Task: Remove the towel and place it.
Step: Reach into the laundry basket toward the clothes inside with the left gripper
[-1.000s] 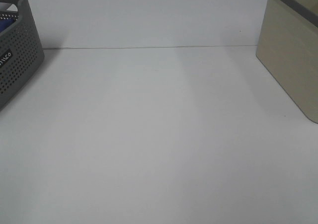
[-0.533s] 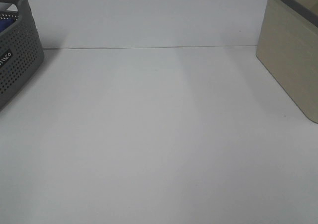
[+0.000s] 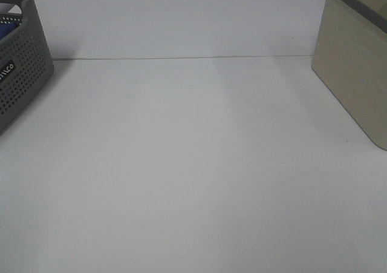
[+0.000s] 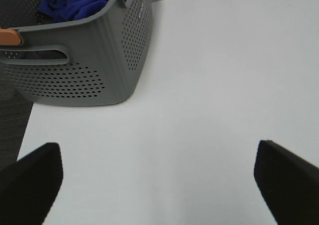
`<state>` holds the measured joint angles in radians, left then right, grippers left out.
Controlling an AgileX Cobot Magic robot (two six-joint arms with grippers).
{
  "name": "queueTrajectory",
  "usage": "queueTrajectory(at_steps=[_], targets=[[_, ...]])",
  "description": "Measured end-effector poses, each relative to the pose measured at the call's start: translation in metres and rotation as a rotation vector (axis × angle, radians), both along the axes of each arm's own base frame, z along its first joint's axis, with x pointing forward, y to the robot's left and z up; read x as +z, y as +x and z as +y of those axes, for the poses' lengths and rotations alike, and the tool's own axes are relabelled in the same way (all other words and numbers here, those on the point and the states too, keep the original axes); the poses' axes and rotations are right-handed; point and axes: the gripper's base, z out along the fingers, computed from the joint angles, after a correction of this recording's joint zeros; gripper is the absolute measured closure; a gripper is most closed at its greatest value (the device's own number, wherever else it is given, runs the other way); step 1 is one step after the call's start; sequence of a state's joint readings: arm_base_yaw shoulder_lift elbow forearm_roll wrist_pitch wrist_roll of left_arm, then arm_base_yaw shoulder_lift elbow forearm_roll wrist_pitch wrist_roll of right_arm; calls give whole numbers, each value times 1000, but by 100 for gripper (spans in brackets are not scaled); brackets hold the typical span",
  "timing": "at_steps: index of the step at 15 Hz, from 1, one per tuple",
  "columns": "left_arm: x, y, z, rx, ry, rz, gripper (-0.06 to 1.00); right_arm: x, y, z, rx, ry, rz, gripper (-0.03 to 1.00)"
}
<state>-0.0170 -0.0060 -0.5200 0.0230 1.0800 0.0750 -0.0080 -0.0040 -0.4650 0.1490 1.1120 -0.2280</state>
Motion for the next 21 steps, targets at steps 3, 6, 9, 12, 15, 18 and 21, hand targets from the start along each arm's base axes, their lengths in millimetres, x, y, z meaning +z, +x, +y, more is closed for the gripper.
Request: queueTrajectory(at_steps=[3, 6, 9, 12, 15, 18, 21], targets=[[0, 0, 0, 0, 0, 0, -4, 0, 0, 0, 0, 0, 0, 16], [4, -2, 2, -12, 63, -12, -4, 0, 0, 0, 0, 0, 0, 16], [42, 0, 3, -49, 179, -41, -4, 0, 0, 0, 0, 0, 0, 16], [84, 29, 3, -108, 289, 27, -4, 0, 0, 0, 0, 0, 0, 16], [125, 89, 3, -260, 533, 146, -4, 0, 0, 0, 0, 0, 0, 16], [153, 191, 4, -453, 803, 293, -4, 0, 0, 0, 0, 0, 0, 16], [153, 274, 9, -515, 938, 393, -4, 0, 0, 0, 0, 0, 0, 16]])
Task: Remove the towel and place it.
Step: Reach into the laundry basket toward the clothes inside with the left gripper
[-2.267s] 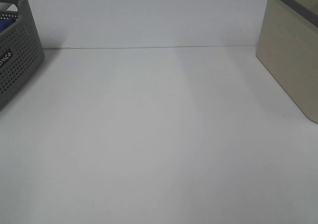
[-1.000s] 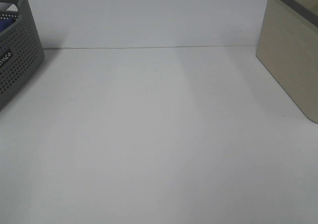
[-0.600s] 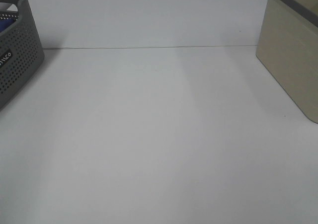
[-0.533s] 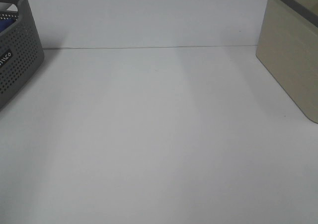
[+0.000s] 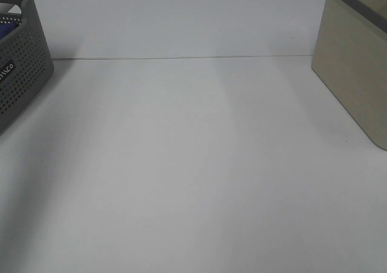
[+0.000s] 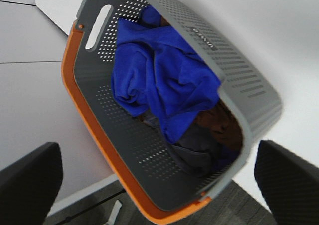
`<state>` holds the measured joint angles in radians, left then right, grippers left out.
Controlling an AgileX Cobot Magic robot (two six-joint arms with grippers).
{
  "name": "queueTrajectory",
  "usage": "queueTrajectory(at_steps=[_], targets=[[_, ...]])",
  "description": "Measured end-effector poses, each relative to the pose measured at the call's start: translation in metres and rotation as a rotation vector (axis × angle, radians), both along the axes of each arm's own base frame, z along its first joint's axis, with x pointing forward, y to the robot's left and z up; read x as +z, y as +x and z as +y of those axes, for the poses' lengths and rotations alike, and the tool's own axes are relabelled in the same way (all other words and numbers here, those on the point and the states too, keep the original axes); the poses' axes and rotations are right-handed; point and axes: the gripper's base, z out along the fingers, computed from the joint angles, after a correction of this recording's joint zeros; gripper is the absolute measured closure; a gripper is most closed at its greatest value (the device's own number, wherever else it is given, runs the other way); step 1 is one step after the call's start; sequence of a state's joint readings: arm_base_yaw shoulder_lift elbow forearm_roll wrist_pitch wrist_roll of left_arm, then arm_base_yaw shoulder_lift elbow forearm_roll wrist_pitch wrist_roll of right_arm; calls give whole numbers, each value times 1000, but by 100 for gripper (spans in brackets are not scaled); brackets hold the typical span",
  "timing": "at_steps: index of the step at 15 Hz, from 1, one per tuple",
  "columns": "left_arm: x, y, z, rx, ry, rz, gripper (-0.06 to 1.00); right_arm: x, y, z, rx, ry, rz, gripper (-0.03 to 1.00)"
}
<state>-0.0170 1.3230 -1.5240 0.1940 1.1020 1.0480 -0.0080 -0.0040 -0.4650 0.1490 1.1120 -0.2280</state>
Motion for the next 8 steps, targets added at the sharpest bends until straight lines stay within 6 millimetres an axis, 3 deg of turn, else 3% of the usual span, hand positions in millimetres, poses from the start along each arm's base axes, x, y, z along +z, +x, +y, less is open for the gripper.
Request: queueTrajectory(at_steps=[1, 3, 5, 8], targets=[[-1, 13, 1, -3, 23, 7, -4, 0, 0, 0, 0, 0, 0, 16], [-7, 58, 8, -1, 137, 37, -4, 0, 0, 0, 0, 0, 0, 16], [-27, 94, 16, -1, 215, 78, -4, 0, 0, 0, 0, 0, 0, 16], [-56, 119, 55, 14, 268, 126, -4, 0, 0, 0, 0, 0, 0, 16]])
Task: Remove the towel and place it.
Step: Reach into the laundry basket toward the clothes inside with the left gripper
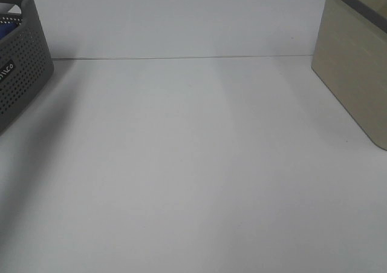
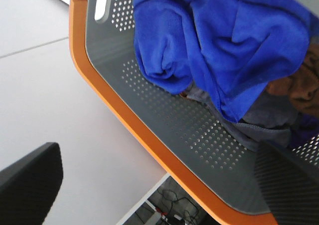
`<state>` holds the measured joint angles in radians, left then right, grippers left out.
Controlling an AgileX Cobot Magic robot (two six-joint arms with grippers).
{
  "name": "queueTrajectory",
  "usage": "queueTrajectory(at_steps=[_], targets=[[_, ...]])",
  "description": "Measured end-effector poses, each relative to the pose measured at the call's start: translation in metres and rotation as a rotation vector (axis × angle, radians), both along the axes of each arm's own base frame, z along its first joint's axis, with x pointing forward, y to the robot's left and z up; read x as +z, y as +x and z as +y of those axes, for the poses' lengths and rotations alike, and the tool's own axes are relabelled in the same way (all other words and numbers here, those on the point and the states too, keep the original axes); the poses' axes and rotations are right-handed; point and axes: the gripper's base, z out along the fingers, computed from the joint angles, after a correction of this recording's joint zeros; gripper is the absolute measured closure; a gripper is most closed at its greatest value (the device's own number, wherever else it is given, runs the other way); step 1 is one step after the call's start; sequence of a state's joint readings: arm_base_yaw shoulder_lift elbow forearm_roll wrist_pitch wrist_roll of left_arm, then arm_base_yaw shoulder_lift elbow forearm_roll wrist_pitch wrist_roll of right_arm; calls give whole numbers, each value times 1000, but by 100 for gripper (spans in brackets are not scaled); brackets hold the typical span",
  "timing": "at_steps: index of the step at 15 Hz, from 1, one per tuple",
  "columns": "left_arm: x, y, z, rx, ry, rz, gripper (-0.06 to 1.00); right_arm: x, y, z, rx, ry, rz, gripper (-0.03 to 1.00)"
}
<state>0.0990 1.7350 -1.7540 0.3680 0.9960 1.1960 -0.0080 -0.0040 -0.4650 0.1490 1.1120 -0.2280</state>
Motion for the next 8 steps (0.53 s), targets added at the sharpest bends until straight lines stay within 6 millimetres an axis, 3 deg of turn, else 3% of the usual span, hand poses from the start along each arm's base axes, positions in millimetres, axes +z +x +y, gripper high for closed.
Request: queueTrajectory(at_steps=[3, 5, 8], targets=[[-32, 13, 43, 17, 41, 92, -4, 0, 0, 0, 0, 0, 0, 16], [-68, 26, 63, 15, 28, 193, -3, 0, 0, 0, 1, 2, 0, 16], [-110, 43, 70, -34, 38, 282, -3, 0, 0, 0, 2, 3, 0, 16]])
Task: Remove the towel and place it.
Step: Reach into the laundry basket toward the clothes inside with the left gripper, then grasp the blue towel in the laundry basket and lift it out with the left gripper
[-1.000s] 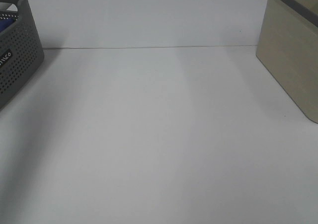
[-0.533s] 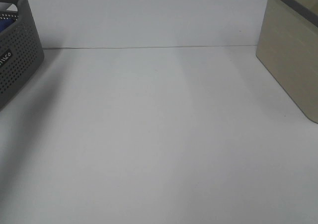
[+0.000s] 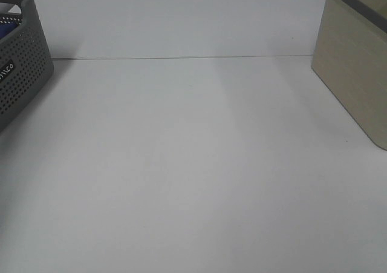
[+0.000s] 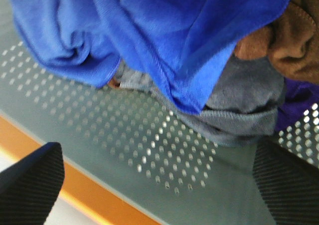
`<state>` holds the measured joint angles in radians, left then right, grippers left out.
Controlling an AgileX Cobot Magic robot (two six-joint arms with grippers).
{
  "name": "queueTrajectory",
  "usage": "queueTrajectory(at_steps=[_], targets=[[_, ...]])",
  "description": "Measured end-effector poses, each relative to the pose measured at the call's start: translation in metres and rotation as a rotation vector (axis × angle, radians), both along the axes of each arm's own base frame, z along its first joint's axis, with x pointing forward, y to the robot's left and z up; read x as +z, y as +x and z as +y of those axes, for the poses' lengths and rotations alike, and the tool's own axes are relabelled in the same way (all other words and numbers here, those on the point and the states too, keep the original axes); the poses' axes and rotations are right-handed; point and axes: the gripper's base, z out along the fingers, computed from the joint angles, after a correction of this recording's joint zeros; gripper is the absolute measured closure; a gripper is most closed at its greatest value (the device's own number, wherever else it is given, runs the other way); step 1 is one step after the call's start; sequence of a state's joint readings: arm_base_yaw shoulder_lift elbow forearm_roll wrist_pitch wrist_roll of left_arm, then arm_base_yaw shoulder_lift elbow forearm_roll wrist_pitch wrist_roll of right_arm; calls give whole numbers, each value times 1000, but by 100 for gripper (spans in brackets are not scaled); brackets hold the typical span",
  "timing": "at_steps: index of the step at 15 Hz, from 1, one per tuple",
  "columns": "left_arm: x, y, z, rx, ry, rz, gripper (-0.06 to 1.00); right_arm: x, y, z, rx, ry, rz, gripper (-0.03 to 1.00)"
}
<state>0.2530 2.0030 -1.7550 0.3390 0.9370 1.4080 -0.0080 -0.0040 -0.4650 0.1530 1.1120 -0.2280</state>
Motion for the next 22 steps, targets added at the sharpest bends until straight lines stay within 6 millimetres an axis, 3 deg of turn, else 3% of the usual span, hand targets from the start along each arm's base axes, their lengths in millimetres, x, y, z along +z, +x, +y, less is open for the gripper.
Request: queueTrajectory(at_steps=[6, 10, 14, 18, 22], targets=[[-58, 18, 4, -56, -8, 100, -2, 0, 0, 0, 0, 0, 0, 16], [-77, 24, 5, -74, -12, 120, 0, 0, 0, 0, 0, 0, 0, 16], [-92, 27, 5, -76, -20, 144, 13, 0, 0, 0, 0, 0, 1, 16], [-93, 25, 5, -72, -24, 159, 44, 0, 0, 0, 0, 0, 1, 16], [-89, 23, 5, -25, -41, 150, 93, 0, 0, 0, 0, 0, 1, 16]])
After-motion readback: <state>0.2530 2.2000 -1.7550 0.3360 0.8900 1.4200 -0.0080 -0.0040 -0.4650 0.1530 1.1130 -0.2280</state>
